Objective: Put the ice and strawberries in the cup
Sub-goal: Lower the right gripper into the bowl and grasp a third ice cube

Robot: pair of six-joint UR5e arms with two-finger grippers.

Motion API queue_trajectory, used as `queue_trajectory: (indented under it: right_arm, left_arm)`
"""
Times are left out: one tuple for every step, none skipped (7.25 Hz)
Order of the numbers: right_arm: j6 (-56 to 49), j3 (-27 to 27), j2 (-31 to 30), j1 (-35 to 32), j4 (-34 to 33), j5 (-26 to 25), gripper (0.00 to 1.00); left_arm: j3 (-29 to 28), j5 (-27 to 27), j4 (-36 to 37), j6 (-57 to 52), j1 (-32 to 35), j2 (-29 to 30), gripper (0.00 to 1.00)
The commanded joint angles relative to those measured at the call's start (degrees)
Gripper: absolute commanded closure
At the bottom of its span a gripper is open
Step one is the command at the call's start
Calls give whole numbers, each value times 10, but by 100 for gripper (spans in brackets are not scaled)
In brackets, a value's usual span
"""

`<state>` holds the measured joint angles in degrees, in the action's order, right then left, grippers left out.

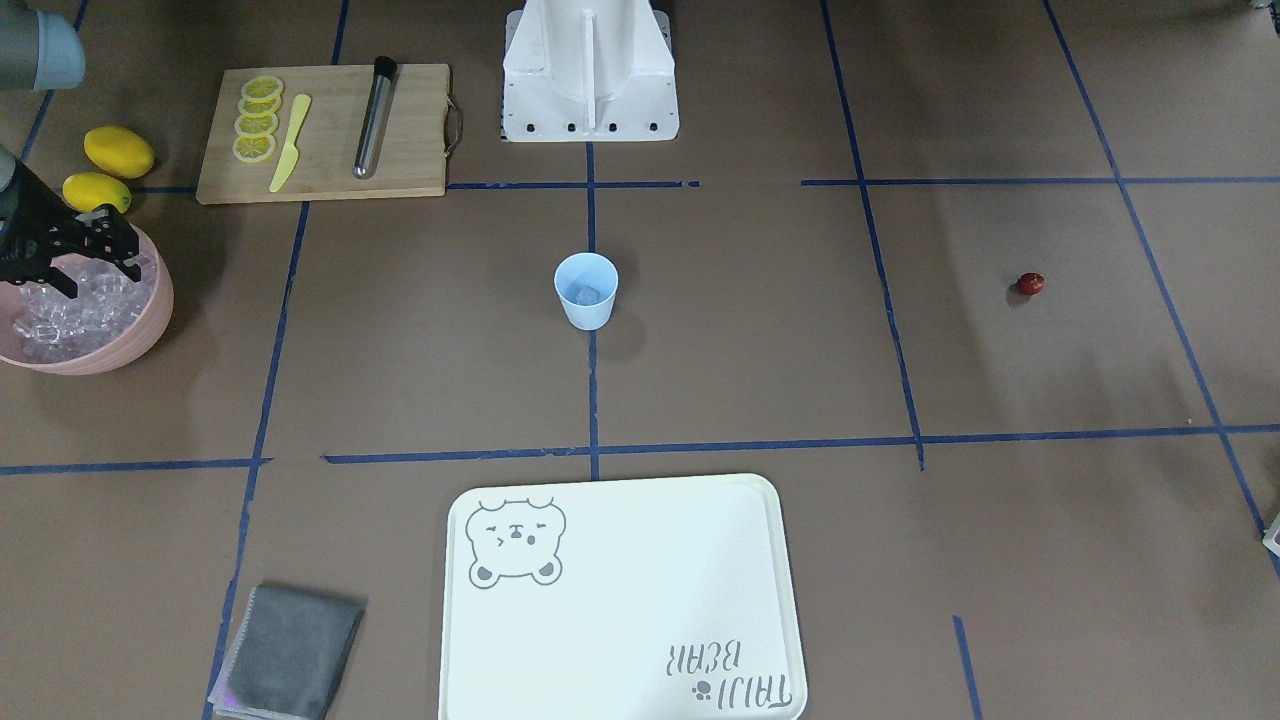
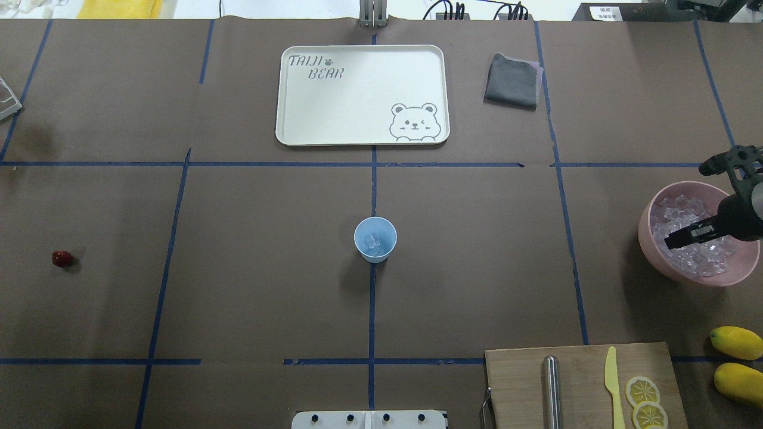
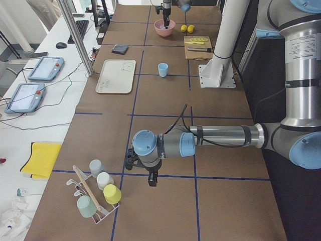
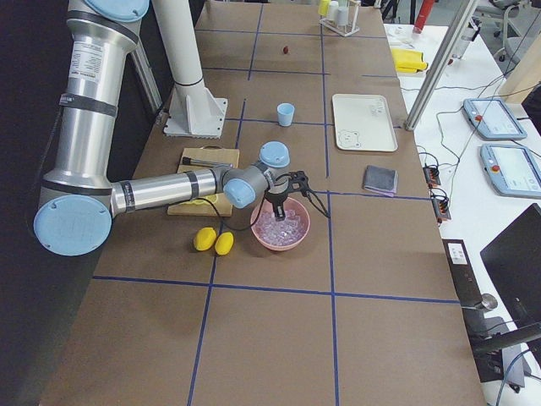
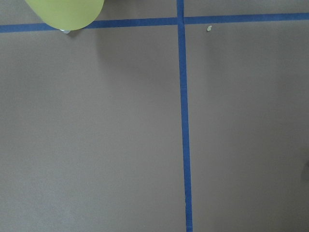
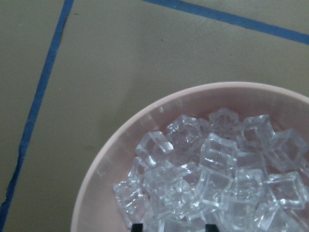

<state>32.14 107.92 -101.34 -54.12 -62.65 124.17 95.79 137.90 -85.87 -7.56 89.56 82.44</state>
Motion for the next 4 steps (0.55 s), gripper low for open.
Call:
queue_trajectory:
  right_arm:
    - [-1, 1, 0, 1, 1, 0, 81]
    - [-1, 4, -1, 0, 1, 0, 91]
    - [-2, 13, -5, -1, 1, 0, 93]
    - [-2, 43, -22, -3, -5, 4, 95]
  left_arm:
    - [0, 0, 0, 0, -1, 0, 0]
    - [0, 0, 0, 0, 0, 0, 0]
    - [0, 0, 0, 0, 0, 0, 0]
    - [0, 0, 0, 0, 0, 0, 0]
